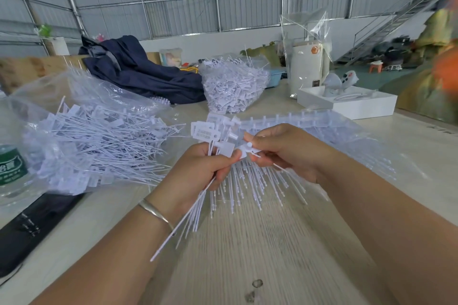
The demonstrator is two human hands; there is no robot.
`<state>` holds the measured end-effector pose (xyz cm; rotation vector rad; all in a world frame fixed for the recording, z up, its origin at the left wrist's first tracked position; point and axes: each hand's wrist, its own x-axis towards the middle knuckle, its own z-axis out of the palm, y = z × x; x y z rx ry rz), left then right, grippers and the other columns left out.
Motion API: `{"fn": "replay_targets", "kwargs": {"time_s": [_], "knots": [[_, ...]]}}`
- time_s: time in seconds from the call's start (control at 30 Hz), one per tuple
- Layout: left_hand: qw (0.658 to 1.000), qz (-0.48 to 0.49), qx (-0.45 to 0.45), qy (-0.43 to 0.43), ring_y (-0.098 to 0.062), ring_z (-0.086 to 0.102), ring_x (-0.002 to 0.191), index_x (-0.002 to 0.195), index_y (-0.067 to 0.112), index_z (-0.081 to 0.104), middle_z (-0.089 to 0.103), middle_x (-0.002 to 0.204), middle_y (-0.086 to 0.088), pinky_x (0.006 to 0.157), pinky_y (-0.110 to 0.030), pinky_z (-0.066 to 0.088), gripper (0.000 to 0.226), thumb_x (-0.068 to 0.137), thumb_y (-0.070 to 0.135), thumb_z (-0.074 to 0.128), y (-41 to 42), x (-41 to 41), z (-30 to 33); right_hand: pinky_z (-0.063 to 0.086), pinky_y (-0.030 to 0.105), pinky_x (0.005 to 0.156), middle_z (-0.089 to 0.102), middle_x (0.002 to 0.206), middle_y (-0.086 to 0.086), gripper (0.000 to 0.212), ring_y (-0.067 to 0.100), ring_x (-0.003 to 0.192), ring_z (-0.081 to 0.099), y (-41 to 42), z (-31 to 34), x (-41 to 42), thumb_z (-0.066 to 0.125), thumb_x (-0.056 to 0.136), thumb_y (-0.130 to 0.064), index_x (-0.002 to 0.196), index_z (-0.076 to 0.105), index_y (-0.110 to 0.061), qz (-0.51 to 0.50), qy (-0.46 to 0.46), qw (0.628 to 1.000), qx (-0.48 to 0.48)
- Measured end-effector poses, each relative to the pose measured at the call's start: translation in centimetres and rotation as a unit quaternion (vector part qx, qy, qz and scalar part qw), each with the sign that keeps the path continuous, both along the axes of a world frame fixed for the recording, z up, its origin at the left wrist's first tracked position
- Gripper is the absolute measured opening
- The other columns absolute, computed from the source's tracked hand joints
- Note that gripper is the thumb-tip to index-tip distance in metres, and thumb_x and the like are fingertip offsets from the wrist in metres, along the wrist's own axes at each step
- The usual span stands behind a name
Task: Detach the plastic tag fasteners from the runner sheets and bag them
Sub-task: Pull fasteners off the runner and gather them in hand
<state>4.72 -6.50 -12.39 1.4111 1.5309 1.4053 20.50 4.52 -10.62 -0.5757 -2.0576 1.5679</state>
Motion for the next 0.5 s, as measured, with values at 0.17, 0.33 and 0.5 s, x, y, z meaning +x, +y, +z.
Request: {"fn": "replay_targets", "kwargs": {"time_s": [0.17, 0.33, 0.5], "knots": [[0.991, 0.019, -0.046, 0.126, -0.007, 0.033, 0.038, 0.054, 0.011, 0.057, 0.041, 0.044, 0.007, 0.043, -0.016, 0.029, 0.035, 0.083, 0.019, 0.075, -0.3, -0.8, -0.6, 0.029, 0.018, 0.043, 0.048, 0.043, -0.007, 0.044, 0.004, 0.04, 0.045, 1.2, 1.2, 2.2, 0.065, 0.09, -0.031, 0.048, 0.057, -0.022, -0.039, -0.046, 0.996, 0.06], [0.996, 0.06, -0.055, 0.048, -0.012, 0.032, 0.041, 0.049, 0.02, 0.054, 0.038, 0.044, 0.005, 0.049, -0.023, 0.03, 0.039, 0.08, 0.025, 0.077, -0.3, -2.0, -0.7, 0.02, 0.027, 0.051, 0.051, 0.049, -0.003, 0.023, 0.009, 0.04, 0.035, 3.9, 0.7, 3.4, 0.058, 0.095, -0.032, 0.084, 0.052, -0.012, -0.18, 0.025, 0.982, -0.053], [0.995, 0.045, -0.039, -0.077, -0.009, 0.031, 0.042, 0.065, 0.019, 0.053, 0.04, 0.051, 0.006, 0.04, -0.018, 0.026, 0.031, 0.068, 0.025, 0.083, 0.0, -1.3, -0.7, 0.02, 0.022, 0.046, 0.049, 0.057, 0.002, 0.03, 0.01, 0.041, 0.024, 3.1, 0.2, 1.9, 0.046, 0.1, -0.031, 0.079, 0.052, -0.01, -0.108, 0.101, 0.961, -0.233]]}}
